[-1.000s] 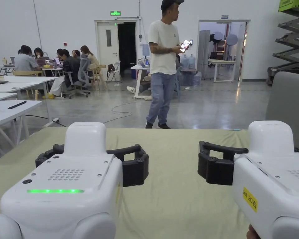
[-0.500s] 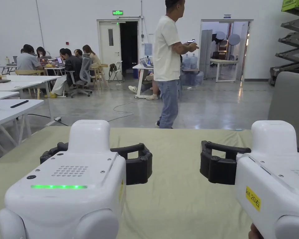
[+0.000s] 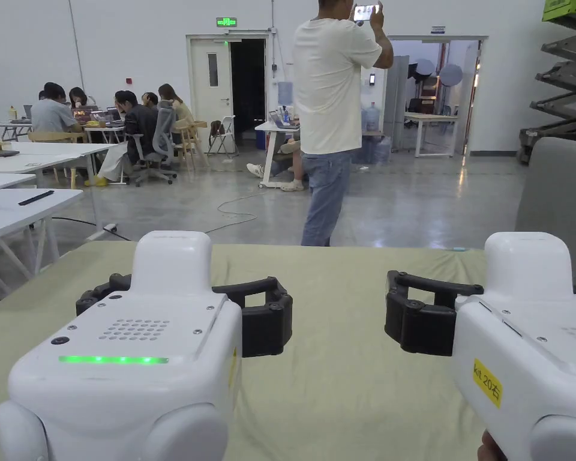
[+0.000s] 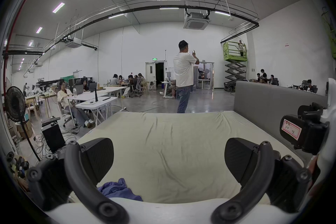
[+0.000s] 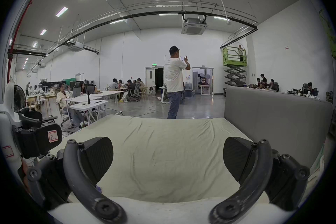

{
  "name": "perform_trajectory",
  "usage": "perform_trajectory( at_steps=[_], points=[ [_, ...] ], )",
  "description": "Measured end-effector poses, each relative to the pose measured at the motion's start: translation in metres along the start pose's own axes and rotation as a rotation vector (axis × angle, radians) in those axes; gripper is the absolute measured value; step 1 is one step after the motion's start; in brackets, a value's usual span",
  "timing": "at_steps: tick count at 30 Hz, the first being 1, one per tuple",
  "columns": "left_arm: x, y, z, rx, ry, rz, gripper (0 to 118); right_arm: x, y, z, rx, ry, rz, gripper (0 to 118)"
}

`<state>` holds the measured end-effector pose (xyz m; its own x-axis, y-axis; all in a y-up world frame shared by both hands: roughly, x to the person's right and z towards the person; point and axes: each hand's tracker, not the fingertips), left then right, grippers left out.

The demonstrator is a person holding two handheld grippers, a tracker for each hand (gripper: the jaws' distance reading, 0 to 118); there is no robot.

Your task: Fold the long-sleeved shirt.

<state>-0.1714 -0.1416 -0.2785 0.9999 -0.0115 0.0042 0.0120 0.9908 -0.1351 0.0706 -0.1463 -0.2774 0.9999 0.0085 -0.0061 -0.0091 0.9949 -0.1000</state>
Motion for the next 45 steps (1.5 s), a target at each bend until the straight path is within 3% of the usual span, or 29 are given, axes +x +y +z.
perform_trajectory(
  at_steps=[27, 34, 35, 36, 37, 38, 42, 45],
  points=[
    [0.002, -0.001, -0.002, -0.013, -0.010, -0.003, 118, -0.002, -0.001, 0.000, -0.003, 0.006, 0.008, 118],
    [0.004, -0.003, 0.000, 0.005, -0.015, -0.012, 114, -0.003, -0.002, 0.002, 0.005, 0.008, 0.014, 103],
    [0.003, -0.003, 0.002, 0.026, -0.032, -0.009, 104, -0.004, -0.004, 0.004, 0.019, 0.012, 0.018, 91],
    [0.002, -0.003, 0.004, 0.037, -0.041, 0.003, 55, -0.005, -0.005, 0.006, 0.026, 0.008, 0.028, 55],
    [0.002, -0.004, 0.003, 0.039, -0.031, 0.014, 24, -0.008, -0.006, 0.004, 0.019, -0.006, 0.037, 26],
    [0.002, -0.007, 0.001, 0.042, -0.031, 0.020, 7, -0.008, -0.007, 0.002, 0.008, -0.028, 0.035, 2],
    [0.002, -0.013, -0.002, 0.002, -0.189, 0.060, 6, 0.001, -0.010, -0.001, -0.028, 0.002, -0.044, 0],
    [0.011, -0.013, -0.003, 0.001, -0.189, 0.002, 5, -0.004, -0.012, -0.002, -0.008, -0.021, -0.016, 0]
  ],
)
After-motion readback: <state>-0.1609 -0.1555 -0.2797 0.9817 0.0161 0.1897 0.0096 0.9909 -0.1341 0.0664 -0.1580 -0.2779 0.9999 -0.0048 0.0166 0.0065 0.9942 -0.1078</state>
